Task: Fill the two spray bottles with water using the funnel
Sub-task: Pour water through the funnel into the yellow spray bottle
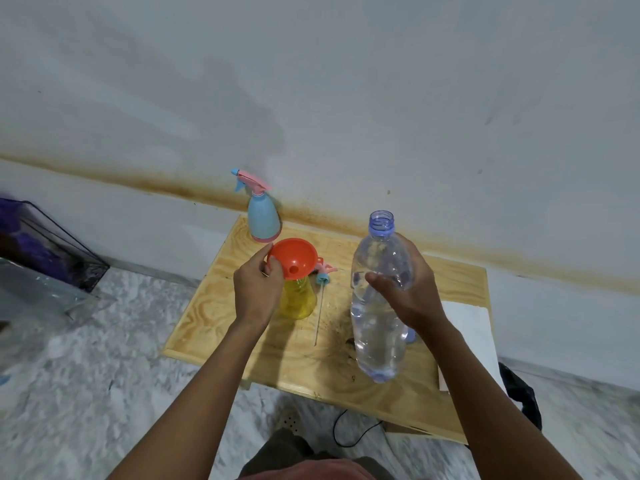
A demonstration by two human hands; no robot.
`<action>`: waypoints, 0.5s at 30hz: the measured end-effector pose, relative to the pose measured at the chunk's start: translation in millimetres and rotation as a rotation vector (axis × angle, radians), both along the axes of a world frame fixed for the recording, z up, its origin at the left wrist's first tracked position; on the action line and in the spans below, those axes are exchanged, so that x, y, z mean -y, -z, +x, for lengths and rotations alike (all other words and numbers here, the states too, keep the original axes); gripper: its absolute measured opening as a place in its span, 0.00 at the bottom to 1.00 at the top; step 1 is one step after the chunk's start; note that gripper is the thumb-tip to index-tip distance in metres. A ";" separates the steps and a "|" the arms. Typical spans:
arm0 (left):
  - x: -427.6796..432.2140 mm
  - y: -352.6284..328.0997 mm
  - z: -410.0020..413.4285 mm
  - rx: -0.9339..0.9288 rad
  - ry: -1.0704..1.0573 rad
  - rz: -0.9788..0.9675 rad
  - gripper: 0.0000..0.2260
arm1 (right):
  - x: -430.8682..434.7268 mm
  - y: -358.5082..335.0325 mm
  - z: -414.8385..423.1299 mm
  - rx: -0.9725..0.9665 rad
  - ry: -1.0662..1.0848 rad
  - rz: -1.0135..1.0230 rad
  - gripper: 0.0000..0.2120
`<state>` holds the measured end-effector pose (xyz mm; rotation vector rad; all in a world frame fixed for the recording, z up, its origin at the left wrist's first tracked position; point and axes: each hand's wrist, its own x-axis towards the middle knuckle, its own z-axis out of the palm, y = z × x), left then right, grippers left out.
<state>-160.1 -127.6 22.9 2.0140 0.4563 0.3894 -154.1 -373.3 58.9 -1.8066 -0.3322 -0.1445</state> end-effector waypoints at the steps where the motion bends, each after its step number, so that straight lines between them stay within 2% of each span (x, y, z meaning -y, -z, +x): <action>1: -0.1 0.0 -0.1 0.002 -0.002 -0.004 0.17 | -1.7 -2.5 1.8 -0.053 -0.041 0.008 0.29; 8: -0.4 -1.8 -1.2 0.030 -0.020 -0.052 0.16 | -10.2 -4.7 9.9 -0.264 -0.222 -0.007 0.33; 15: 0.7 -4.2 -2.2 0.051 -0.025 -0.055 0.16 | -16.3 -6.5 12.6 -0.358 -0.324 -0.074 0.25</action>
